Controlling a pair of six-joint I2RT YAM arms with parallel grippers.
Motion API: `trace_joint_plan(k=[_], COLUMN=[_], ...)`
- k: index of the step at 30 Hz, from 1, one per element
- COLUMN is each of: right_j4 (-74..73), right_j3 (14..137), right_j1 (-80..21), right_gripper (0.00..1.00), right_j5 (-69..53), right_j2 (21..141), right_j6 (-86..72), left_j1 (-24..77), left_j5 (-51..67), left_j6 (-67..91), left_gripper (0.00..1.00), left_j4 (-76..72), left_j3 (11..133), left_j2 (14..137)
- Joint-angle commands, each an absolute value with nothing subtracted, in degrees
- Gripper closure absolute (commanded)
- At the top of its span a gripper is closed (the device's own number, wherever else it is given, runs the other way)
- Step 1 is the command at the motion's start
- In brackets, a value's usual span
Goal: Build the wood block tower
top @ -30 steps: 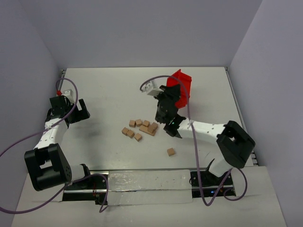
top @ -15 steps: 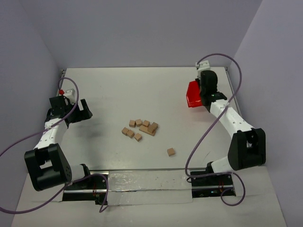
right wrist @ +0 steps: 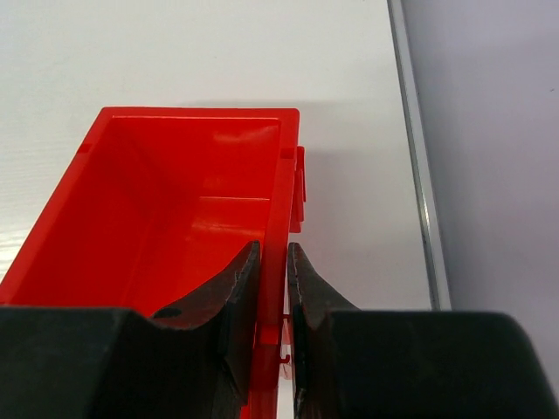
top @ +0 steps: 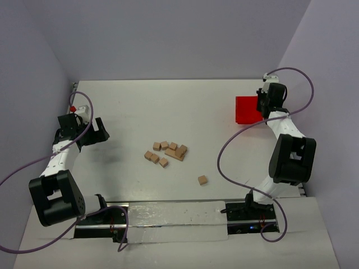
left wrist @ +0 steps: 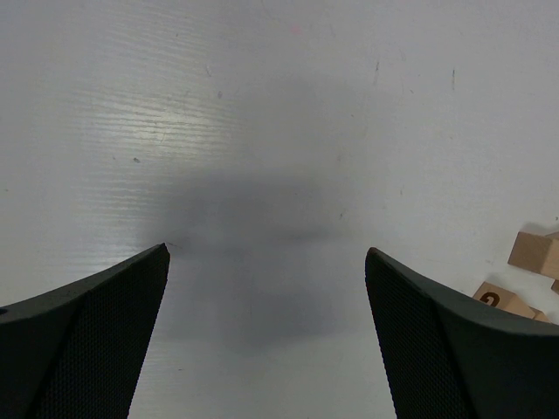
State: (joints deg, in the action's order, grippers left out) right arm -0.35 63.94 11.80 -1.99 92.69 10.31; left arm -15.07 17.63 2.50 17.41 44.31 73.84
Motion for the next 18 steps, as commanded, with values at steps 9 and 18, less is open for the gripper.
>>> trace_joint_plan(k=[9,18], right_j4=[5.5,2.3], right_j3=[75.6,81.9], right_j1=[16.6,18.1], right_gripper=[1.00,0.97], right_j5=[-7.9,-7.6], right_j2=[105.6,113.8], right_j6=[14.4,16.6], left_j1=[-15.5,-15.6], left_j5=[16.7,16.6], left_j6=[2.5,2.7], left_gripper=[0.01,0.01], left_j4=[15.9,16.0], left_j3=[45.9,46.5], left_j2=[74.9,76.2])
